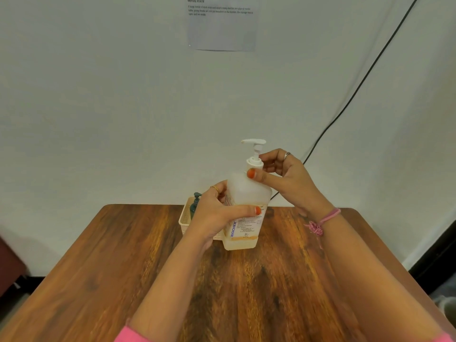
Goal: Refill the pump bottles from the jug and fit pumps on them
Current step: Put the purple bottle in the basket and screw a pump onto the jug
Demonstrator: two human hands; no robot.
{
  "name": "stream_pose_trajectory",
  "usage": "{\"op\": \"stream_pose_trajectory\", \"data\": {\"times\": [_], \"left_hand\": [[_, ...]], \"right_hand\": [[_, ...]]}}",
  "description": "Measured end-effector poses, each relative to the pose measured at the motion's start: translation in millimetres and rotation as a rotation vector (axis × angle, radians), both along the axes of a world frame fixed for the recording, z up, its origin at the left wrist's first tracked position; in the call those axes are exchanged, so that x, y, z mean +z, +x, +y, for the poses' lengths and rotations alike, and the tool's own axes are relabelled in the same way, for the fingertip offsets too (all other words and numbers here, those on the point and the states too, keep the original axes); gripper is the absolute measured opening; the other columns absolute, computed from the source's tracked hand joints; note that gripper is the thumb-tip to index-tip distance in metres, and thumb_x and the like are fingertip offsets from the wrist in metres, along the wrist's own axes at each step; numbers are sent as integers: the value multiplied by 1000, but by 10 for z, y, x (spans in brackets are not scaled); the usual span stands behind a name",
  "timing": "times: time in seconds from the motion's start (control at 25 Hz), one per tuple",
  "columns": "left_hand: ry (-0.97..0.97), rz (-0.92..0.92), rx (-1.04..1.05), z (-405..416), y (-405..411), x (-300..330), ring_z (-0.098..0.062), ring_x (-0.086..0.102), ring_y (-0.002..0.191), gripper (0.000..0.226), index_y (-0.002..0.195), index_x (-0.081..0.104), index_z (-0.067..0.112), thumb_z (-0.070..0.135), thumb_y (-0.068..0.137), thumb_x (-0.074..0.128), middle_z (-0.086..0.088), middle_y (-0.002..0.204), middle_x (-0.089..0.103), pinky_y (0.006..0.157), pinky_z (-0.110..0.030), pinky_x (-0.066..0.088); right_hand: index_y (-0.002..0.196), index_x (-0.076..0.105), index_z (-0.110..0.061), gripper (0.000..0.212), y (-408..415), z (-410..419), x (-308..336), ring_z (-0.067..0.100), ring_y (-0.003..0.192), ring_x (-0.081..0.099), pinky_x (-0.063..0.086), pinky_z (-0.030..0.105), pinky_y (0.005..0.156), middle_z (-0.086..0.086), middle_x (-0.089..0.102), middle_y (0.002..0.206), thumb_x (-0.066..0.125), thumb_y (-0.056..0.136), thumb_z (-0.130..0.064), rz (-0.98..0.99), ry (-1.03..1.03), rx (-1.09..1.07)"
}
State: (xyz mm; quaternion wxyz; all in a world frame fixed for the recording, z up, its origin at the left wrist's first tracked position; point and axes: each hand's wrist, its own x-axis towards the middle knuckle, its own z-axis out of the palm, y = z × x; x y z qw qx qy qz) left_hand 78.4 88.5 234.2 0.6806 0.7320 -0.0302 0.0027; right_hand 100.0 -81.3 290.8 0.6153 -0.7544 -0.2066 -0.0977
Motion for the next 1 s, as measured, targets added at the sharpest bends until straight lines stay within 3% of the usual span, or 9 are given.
{"op": "stream_pose_trajectory", "data": {"times": [0.16,0.28,0.44,0.64,0.76,0.88,1.0], "left_hand": [[13,1,2,15,-3,-22,-10,69,95,81,118,60,26,35,45,93,5,107,71,80,-36,60],[11,9,14,23,-3,-22,-12,67,98,85,121,58,27,35,45,93,5,109,69,82,-38,59],[-16,6,20,22,-20,-16,-12,68,97,85,122,57,26,33,45,93,3,110,69,80,-36,60],[-42,-8,32,13,-43,-19,-10,70,92,78,119,60,26,29,48,93,3,106,71,75,-31,60],[-31,-1,34,21,-31,-53,-10,69,93,81,119,60,25,32,46,94,3,107,71,76,-33,60],[-31,10,44,43,-7,-59,-11,68,97,90,121,59,25,38,39,94,3,110,70,81,-37,59],[-30,1,40,36,-3,-33,-11,68,97,86,119,60,26,36,40,93,4,108,70,81,-37,59]], "right_hand": [[110,57,-30,44,31,-75,28,8,101,62,51,27,89,-6,64,113,72,69,-37,61,-114,104],[129,51,-30,45,41,-123,46,11,115,58,46,29,98,-4,60,128,63,86,-23,70,-165,254],[117,63,-16,38,10,-17,-12,14,105,63,50,31,91,1,68,115,71,80,-16,10,-16,137],[100,60,-18,36,-25,157,-115,10,89,63,53,28,80,-1,67,99,79,69,-20,61,139,10],[106,57,-20,45,-16,126,-93,14,96,63,53,30,79,0,66,106,77,67,-29,144,118,86],[123,55,-20,45,-8,11,-33,15,111,62,54,31,86,-1,63,124,66,79,-22,199,97,254],[119,60,-11,43,-13,39,-58,22,108,63,54,36,85,9,66,119,68,77,-17,158,171,225]]}}
